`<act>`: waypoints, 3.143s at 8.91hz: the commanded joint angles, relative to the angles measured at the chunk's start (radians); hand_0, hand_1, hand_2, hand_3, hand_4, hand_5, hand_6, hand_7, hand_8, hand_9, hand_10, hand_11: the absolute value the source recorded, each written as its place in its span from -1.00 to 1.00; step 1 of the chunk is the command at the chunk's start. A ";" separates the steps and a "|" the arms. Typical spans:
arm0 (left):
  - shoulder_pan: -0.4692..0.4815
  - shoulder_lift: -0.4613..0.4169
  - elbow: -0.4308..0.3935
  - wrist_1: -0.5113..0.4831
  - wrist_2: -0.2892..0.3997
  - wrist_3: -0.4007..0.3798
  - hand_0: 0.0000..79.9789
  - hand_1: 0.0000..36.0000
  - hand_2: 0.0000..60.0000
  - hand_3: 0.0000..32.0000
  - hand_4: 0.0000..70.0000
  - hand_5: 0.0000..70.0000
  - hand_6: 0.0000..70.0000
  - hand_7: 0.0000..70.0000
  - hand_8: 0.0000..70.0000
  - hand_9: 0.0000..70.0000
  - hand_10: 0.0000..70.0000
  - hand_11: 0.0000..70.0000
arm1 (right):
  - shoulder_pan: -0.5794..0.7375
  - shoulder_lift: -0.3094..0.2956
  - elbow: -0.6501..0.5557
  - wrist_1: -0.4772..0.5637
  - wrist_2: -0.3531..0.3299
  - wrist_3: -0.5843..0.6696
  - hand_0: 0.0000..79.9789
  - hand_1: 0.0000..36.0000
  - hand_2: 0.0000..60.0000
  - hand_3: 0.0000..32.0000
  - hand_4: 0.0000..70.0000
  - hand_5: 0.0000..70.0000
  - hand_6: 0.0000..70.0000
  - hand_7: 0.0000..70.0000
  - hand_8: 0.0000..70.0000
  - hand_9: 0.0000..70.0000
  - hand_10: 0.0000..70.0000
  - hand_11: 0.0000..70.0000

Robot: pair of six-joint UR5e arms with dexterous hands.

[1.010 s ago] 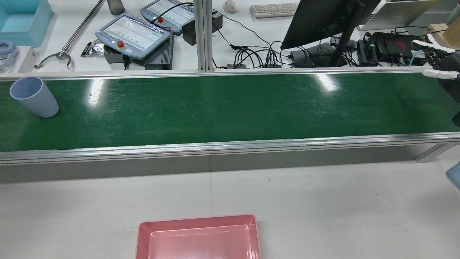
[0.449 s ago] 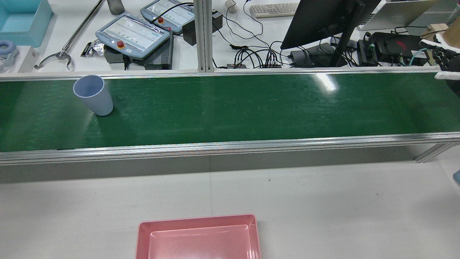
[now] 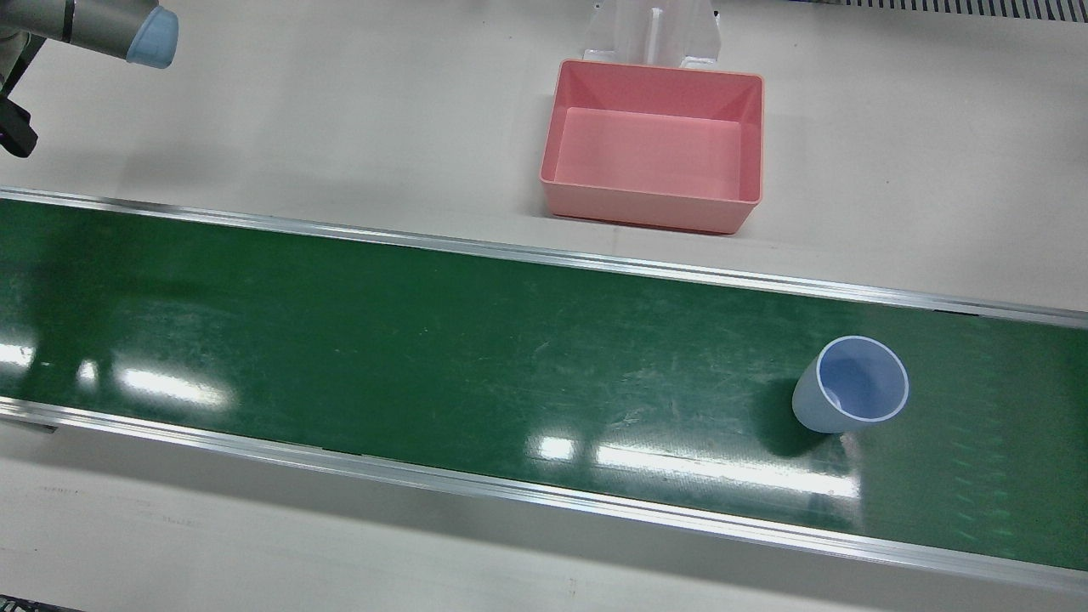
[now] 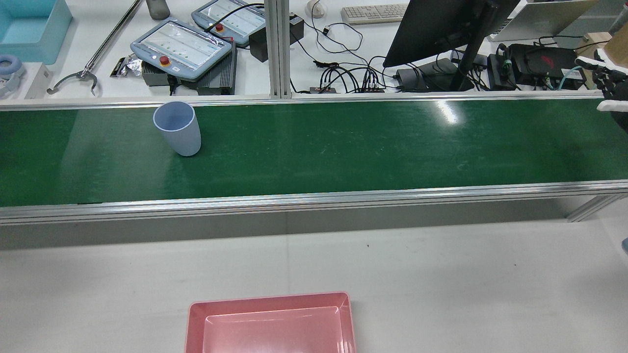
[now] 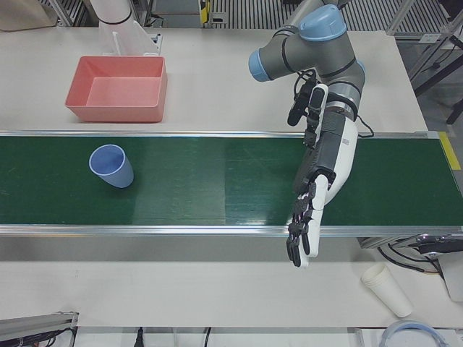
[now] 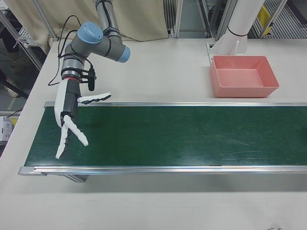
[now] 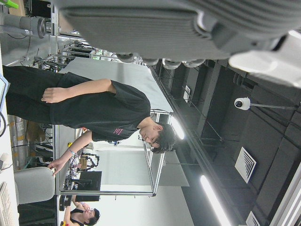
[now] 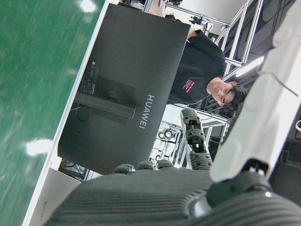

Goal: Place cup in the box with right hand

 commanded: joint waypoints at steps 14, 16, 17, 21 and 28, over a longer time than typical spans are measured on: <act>0.000 0.000 0.000 0.000 0.000 0.000 -1.00 -1.00 -1.00 -1.00 -1.00 -1.00 -1.00 -1.00 -1.00 -1.00 -1.00 -1.00 | -0.026 -0.023 -0.044 0.075 0.002 -0.145 0.20 -0.48 -1.00 -1.00 -0.83 -0.91 -1.00 -1.00 -1.00 -1.00 -1.00 -1.00; 0.000 0.000 0.000 0.000 0.000 0.000 -1.00 -1.00 -1.00 -1.00 -1.00 -1.00 -1.00 -1.00 -1.00 -1.00 -1.00 -1.00 | -0.040 -0.025 -0.045 0.075 0.002 -0.150 0.20 -0.47 -1.00 -1.00 -0.83 -0.91 -1.00 -1.00 -1.00 -1.00 -1.00 -1.00; 0.000 0.000 0.000 0.000 0.000 0.000 -1.00 -1.00 -1.00 -1.00 -1.00 -1.00 -1.00 -1.00 -1.00 -1.00 -1.00 -1.00 | -0.041 -0.025 -0.047 0.075 0.002 -0.157 0.20 -0.47 -1.00 -1.00 -0.82 -0.91 -1.00 -1.00 -1.00 -1.00 -1.00 -1.00; 0.000 0.000 0.000 0.000 0.000 0.000 -1.00 -1.00 -1.00 -1.00 -1.00 -1.00 -1.00 -1.00 -1.00 -1.00 -1.00 -1.00 | -0.072 -0.019 -0.048 0.075 0.007 -0.163 0.20 -0.47 -1.00 -1.00 -0.84 -0.91 -1.00 -1.00 -1.00 -1.00 -1.00 -1.00; 0.000 0.000 0.000 0.000 0.000 0.000 -1.00 -1.00 -1.00 -1.00 -1.00 -1.00 -1.00 -1.00 -1.00 -1.00 -1.00 -1.00 | -0.095 -0.014 -0.065 0.081 0.022 -0.156 0.16 -0.34 -0.71 -1.00 -0.87 -0.91 -0.99 -1.00 -1.00 -1.00 -1.00 -1.00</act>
